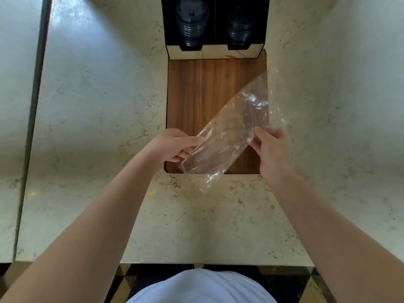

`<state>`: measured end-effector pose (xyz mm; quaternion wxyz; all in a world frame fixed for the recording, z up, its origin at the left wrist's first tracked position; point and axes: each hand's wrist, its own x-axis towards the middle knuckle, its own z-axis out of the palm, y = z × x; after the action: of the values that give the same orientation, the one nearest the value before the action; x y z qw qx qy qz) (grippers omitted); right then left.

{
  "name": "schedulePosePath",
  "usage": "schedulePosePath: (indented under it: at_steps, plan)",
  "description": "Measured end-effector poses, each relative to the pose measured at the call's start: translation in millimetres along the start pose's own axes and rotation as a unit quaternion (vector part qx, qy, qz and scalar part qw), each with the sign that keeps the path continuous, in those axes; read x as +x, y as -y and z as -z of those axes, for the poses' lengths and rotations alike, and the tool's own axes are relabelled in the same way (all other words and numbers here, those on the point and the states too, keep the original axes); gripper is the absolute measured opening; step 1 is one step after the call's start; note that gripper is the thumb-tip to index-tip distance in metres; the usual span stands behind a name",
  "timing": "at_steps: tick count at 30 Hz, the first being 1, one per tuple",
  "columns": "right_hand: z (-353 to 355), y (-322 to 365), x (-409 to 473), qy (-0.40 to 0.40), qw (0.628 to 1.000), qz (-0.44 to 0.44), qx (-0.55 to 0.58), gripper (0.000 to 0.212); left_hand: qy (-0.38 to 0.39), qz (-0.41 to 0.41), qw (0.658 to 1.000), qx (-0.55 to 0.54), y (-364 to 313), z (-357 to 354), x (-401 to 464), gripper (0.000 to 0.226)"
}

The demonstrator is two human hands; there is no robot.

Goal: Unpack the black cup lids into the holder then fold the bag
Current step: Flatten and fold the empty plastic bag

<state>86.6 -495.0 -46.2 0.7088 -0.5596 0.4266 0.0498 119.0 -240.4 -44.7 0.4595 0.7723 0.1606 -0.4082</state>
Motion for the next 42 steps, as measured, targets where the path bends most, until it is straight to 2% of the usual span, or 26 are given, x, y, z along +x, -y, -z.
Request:
schedulePosePath:
  at_steps: [2, 4, 6, 7, 8, 9, 11, 12, 13, 16, 18, 20, 21, 22, 23, 25, 26, 27, 28, 30, 32, 33, 35, 38, 40, 42]
  plan:
    - [4, -17, -22, -0.036, 0.997, -0.039, 0.058, 0.013, 0.014, 0.033, 0.999, -0.014, 5, 9, -6, 0.054]
    - [10, -29, -42, -0.072, 0.990, -0.044, 0.113, 0.016, -0.006, 0.063, 0.998, 0.031, 4, 20, -8, 0.051]
    - [16, -30, -48, -0.131, 0.974, -0.053, 0.179, 0.016, -0.124, 0.079, 0.987, 0.063, 7, 27, -12, 0.060]
    - [19, -28, -50, -0.150, 0.963, -0.069, 0.213, 0.012, -0.202, 0.085, 0.975, 0.042, 10, 28, -19, 0.065]
    - [20, -27, -52, -0.155, 0.950, -0.084, 0.257, 0.006, -0.241, 0.090, 0.966, -0.018, 14, 25, -29, 0.071]
    - [19, -27, -55, -0.149, 0.938, -0.095, 0.300, 0.010, -0.222, 0.095, 0.966, -0.098, 18, 17, -40, 0.077]
    - [9, -29, -64, -0.129, 0.920, -0.126, 0.347, 0.025, -0.061, 0.107, 0.965, -0.232, 19, -11, -61, 0.092]
    - [2, -31, -69, -0.117, 0.922, -0.138, 0.342, 0.026, 0.001, 0.096, 0.957, -0.274, 16, -26, -65, 0.096]
    - [-6, -34, -74, -0.102, 0.930, -0.144, 0.322, 0.024, 0.021, 0.076, 0.949, -0.307, 11, -36, -63, 0.097]
    - [-26, -54, -91, -0.075, 0.964, -0.145, 0.212, 0.021, -0.042, 0.018, 0.922, -0.385, -13, -48, -42, 0.092]
    - [-31, -69, -105, -0.057, 0.986, -0.127, 0.091, 0.026, -0.109, -0.002, 0.909, -0.402, -28, -46, -26, 0.062]
    - [-28, -76, -114, 0.020, 0.989, -0.147, 0.003, 0.034, -0.183, 0.006, 0.905, -0.383, -32, -37, -10, 0.015]
    - [-23, -77, -117, 0.088, 0.978, -0.190, -0.023, 0.040, -0.196, 0.004, 0.908, -0.371, -34, -31, -6, 0.003]
    - [-16, -75, -120, 0.181, 0.953, -0.232, -0.068, 0.045, -0.195, 0.001, 0.918, -0.345, -35, -24, -2, 0.005]
    - [-9, -69, -120, 0.290, 0.913, -0.253, -0.139, 0.046, -0.186, -0.001, 0.931, -0.313, -36, -17, 1, 0.005]
    - [3, -46, -114, 0.483, 0.802, -0.226, -0.269, 0.033, -0.162, -0.005, 0.953, -0.256, -36, -5, 8, 0.007]
    - [4, -31, -108, 0.536, 0.768, -0.195, -0.290, 0.027, -0.144, -0.014, 0.962, -0.233, -38, 1, 11, 0.009]
    - [1, -12, -100, 0.551, 0.766, -0.157, -0.292, 0.024, -0.122, -0.024, 0.969, -0.214, -40, 5, 12, 0.010]
    - [-6, 7, -91, 0.534, 0.787, -0.104, -0.291, 0.023, -0.097, -0.036, 0.973, -0.207, -42, 9, 14, 0.011]
    - [-26, 36, -59, 0.396, 0.856, 0.045, -0.330, 0.024, -0.038, -0.066, 0.972, -0.223, -45, 13, 15, 0.011]
    - [-44, 53, -22, 0.242, 0.865, 0.141, -0.417, 0.045, 0.018, -0.086, 0.959, -0.269, -46, 18, 14, 0.012]
    - [-49, 57, -5, 0.217, 0.862, 0.126, -0.440, 0.057, 0.044, -0.097, 0.953, -0.283, -45, 20, 14, 0.014]
    - [-54, 58, 18, 0.252, 0.859, 0.052, -0.443, 0.059, 0.093, -0.109, 0.948, -0.283, -42, 24, 14, 0.016]
    - [-54, 59, 33, 0.299, 0.858, 0.012, -0.417, 0.034, 0.121, -0.111, 0.951, -0.262, -38, 30, 15, 0.025]
    - [-53, 57, 38, 0.321, 0.875, 0.011, -0.363, 0.016, 0.080, -0.107, 0.968, -0.212, -35, 33, 17, 0.034]
    - [-52, 54, 40, 0.290, 0.883, 0.044, -0.366, 0.006, 0.021, -0.109, 0.986, -0.122, -32, 34, 19, 0.030]
